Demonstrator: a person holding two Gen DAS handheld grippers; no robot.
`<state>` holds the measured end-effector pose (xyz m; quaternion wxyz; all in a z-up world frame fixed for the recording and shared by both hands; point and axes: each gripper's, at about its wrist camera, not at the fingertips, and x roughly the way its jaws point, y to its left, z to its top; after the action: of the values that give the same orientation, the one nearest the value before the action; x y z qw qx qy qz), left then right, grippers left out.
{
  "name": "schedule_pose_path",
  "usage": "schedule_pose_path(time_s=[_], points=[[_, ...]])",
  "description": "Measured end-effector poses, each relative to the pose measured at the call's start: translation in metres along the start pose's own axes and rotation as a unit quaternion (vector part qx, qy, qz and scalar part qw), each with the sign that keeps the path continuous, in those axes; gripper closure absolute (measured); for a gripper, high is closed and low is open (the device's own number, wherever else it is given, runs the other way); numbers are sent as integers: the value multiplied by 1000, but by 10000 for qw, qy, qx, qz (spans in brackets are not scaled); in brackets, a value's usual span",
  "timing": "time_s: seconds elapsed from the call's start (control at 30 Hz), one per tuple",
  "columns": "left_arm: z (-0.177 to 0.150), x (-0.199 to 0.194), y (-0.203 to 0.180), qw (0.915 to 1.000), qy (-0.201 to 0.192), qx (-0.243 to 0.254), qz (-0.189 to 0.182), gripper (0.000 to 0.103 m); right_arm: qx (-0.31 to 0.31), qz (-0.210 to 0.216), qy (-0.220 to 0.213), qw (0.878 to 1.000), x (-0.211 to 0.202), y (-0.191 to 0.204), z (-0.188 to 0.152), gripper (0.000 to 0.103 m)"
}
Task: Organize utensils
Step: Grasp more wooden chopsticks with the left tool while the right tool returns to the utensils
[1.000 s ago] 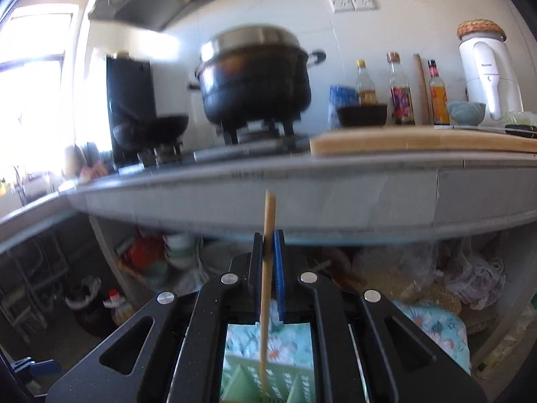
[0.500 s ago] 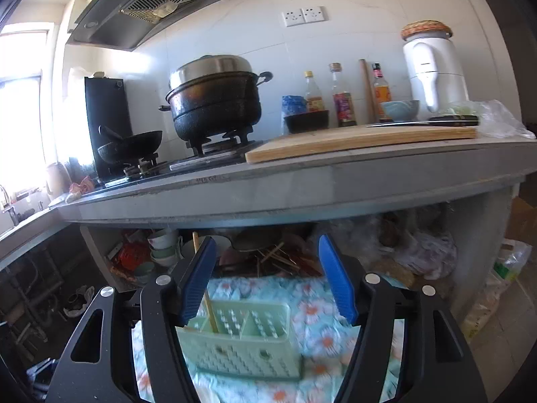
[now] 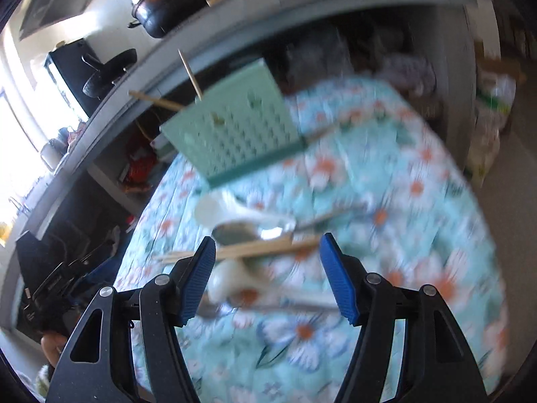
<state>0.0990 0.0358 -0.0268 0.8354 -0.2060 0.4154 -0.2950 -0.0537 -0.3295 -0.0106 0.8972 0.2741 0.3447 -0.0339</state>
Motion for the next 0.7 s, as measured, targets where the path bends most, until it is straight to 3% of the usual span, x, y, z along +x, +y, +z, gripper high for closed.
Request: schedule_pose_path(time_s=[0.1,0.23,0.37,0.7], points=[[-1,20,23,9954,318,-859,-276,57,84,136,173,9997,11,6,-12,40],[-1,43,54,9760,538,-2003,-660,65,-209,158,144,9996,9,21,-10,40],[-5,58,66,9592,628,-2634,-814,69,-280,160,34,9995,5,26,-7,40],[-7,76,70,9455,656,-3159,-442,89,-18,179,115,9998,8,13,-12,40]])
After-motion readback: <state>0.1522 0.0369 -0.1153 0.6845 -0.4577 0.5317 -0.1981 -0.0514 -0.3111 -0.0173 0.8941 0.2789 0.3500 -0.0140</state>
